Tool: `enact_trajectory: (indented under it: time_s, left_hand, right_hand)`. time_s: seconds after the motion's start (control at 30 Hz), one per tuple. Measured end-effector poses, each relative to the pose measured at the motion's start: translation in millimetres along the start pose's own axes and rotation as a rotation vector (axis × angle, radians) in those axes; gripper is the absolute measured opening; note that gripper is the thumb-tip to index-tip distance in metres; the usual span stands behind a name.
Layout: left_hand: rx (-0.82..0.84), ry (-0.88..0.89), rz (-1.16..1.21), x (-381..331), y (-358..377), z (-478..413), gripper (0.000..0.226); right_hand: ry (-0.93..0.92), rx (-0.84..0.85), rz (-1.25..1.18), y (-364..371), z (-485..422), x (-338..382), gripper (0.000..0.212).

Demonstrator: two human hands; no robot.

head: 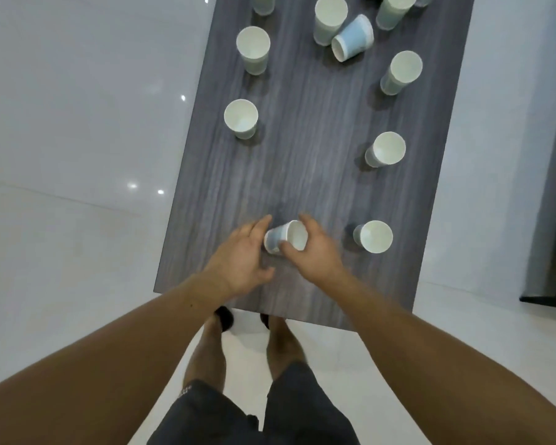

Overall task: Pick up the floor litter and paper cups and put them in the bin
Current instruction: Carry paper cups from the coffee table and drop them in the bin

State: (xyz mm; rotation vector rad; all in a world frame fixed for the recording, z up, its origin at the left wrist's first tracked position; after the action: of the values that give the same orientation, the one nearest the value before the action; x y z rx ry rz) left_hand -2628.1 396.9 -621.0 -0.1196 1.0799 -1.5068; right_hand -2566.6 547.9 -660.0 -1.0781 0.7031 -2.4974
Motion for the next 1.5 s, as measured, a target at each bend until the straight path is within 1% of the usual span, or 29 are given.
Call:
enact_trajectory:
  time_s: [0.1, 0.17, 0.2, 0.23, 0.27, 0.33, 0.37, 0.43, 0.5, 0.57, 0.63, 0.67, 0.77, 0.87, 1.0, 1.1, 1.2, 1.27, 1.4, 1.5]
  left_hand:
    - [0.057, 0.001, 0.100, -10, 3, 0, 0.096]
    - [0.054, 0.022, 0.148, -15, 6, -3, 0.082]
    - [0.038, 0.034, 0.155, -17, 6, -4, 0.072]
    - [0.018, 0.039, 0.156, -18, 6, -5, 0.066]
    - [0.001, 0.036, 0.157, -18, 7, -6, 0.062]
    - [-0.012, 0.018, 0.141, -13, 9, -6, 0.064]
    - [-0.012, 0.009, 0.123, -10, 10, -6, 0.066]
    - [-0.010, -0.019, 0.100, -4, 13, -3, 0.071]
    - [-0.029, -0.048, 0.105, 0, 16, 2, 0.078]
    - [-0.050, -0.066, 0.127, 3, 16, 9, 0.084]
    - [-0.078, -0.084, 0.171, 7, 15, 17, 0.085]
    - [-0.094, -0.096, 0.190, 10, 12, 22, 0.084]
    - [-0.180, -0.116, 0.166, 18, 0, 40, 0.081]
    - [-0.284, -0.144, 0.115, 27, -21, 65, 0.080]
    - [-0.391, -0.199, 0.175, 48, -52, 105, 0.074]
    - [-0.488, -0.237, 0.242, 73, -78, 150, 0.071]
    - [-0.565, -0.284, 0.301, 108, -102, 205, 0.083]
    - [-0.614, -0.321, 0.336, 139, -115, 249, 0.087]
    - [-0.704, -0.412, 0.418, 207, -128, 336, 0.090]
    - [-0.762, -0.479, 0.444, 255, -130, 398, 0.087]
  right_hand:
    - [-0.100, 0.117, -0.117, -4, 25, 20, 0.082]
    - [-0.099, 0.159, -0.162, -11, 32, 16, 0.082]
    - [-0.097, 0.149, -0.169, -18, 32, 9, 0.080]
    - [-0.107, 0.090, -0.124, -27, 29, 0, 0.078]
    - [-0.117, -0.015, -0.016, -39, 24, -12, 0.074]
    - [-0.112, -0.234, 0.270, -65, 8, -41, 0.073]
    - [-0.070, -0.276, 0.401, -77, 0, -56, 0.076]
    - [0.073, -0.227, 0.564, -88, -13, -84, 0.086]
    - [0.184, -0.157, 0.566, -88, -22, -104, 0.091]
    - [0.210, -0.102, 0.496, -81, -27, -112, 0.083]
    - [0.175, -0.049, 0.473, -71, -29, -107, 0.069]
    - [0.148, -0.031, 0.482, -64, -26, -99, 0.066]
    - [0.022, -0.022, 0.470, -43, -9, -63, 0.065]
    - [-0.150, 0.016, 0.467, -21, 15, -10, 0.066]
    - [-0.304, 0.054, 0.481, 4, 46, 67, 0.066]
    - [-0.396, 0.083, 0.539, 25, 74, 127, 0.069]
    - [-0.477, 0.091, 0.596, 48, 109, 189, 0.067]
    - [-0.555, 0.105, 0.628, 72, 136, 232, 0.066]
    - [-0.716, 0.147, 0.689, 135, 190, 313, 0.071]
    - [-0.833, 0.174, 0.745, 191, 225, 364, 0.071]
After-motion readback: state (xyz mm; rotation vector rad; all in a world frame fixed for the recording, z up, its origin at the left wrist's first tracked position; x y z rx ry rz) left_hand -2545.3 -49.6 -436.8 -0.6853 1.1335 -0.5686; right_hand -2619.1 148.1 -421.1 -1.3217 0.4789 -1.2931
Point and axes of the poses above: each hand's wrist, its own z-axis away from the middle knuckle, its own y-axis out of the palm, x = y × z, the point moved 3 cm from there along -z, towards the middle knuckle, and after that the axes turned 4 degrees about -x, right-handed, at the moved point
